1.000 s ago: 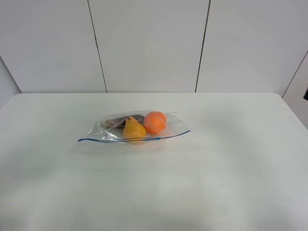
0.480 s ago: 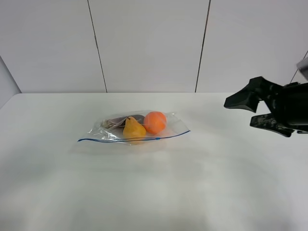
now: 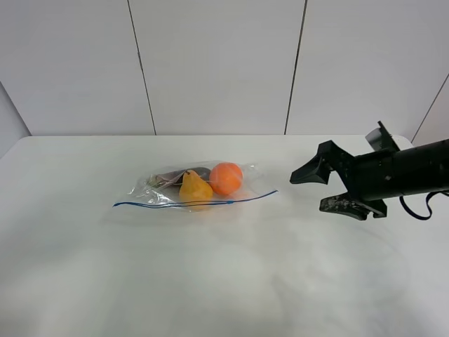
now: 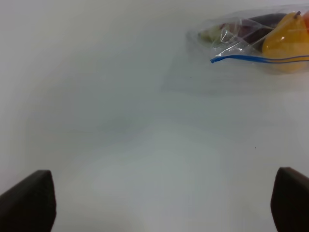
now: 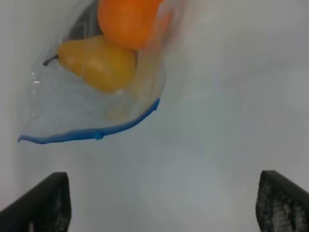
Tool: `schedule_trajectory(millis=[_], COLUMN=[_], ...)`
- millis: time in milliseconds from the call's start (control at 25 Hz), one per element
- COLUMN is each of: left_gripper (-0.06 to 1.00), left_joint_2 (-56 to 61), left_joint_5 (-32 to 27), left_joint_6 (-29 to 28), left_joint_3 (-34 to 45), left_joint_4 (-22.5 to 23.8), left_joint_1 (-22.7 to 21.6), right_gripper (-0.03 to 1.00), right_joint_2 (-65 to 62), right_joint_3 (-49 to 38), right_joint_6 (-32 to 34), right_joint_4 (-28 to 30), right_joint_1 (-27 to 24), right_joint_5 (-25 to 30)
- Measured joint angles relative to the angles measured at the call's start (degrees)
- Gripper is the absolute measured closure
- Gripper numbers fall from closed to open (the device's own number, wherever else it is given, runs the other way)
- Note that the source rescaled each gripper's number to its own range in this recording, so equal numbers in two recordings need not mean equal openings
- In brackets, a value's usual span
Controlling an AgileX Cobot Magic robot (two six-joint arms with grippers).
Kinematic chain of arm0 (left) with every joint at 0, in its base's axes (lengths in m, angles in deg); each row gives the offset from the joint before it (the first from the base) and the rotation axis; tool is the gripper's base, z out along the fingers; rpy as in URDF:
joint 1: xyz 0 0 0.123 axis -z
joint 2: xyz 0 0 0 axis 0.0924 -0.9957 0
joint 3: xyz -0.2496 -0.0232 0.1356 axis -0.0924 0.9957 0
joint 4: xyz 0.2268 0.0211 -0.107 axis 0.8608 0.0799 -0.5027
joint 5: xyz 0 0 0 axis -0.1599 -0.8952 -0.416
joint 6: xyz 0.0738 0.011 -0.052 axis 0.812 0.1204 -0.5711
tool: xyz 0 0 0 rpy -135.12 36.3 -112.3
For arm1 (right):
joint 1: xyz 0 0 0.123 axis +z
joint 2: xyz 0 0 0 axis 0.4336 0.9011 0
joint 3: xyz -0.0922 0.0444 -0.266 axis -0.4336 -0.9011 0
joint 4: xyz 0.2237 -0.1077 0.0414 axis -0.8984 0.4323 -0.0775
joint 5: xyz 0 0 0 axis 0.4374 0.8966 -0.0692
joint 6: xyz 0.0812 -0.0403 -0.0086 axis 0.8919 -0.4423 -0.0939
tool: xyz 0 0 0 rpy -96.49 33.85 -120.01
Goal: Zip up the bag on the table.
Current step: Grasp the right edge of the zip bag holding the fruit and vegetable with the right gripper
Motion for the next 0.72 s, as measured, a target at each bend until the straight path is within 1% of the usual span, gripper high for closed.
schedule_trajectory(millis=[280, 400, 480, 560, 720], left_gripper=[-0.06, -0.06, -0.06, -0.06, -0.06], left_joint_2=[0.0, 0.0, 0.0, 0.0, 0.0], left_joint_5=[0.0, 0.0, 0.0, 0.0, 0.0], left_joint_6=[0.0, 0.0, 0.0, 0.0, 0.0], left_joint_3=[0.0, 0.0, 0.0, 0.0, 0.0], left_joint_4=[0.0, 0.0, 0.0, 0.0, 0.0], left_joint_1=[0.0, 0.0, 0.0, 0.0, 0.0], right_gripper=[0.00, 0.00, 0.00, 0.00, 0.05], right_joint_2=[9.3, 12.9, 15.0, 16.8, 18.7], right_joint_3=[0.2, 0.6, 1.8, 3.7, 6.2], right_joint_6=[-11.2, -16.5, -18.6, -19.3, -19.3], right_joint_4=[-12.3, -17.8, -20.4, -21.9, -22.8], right_joint_1=[0.0, 0.0, 0.0, 0.0, 0.5], right_joint_5=[4.4, 6.9, 9.3, 11.0, 10.9])
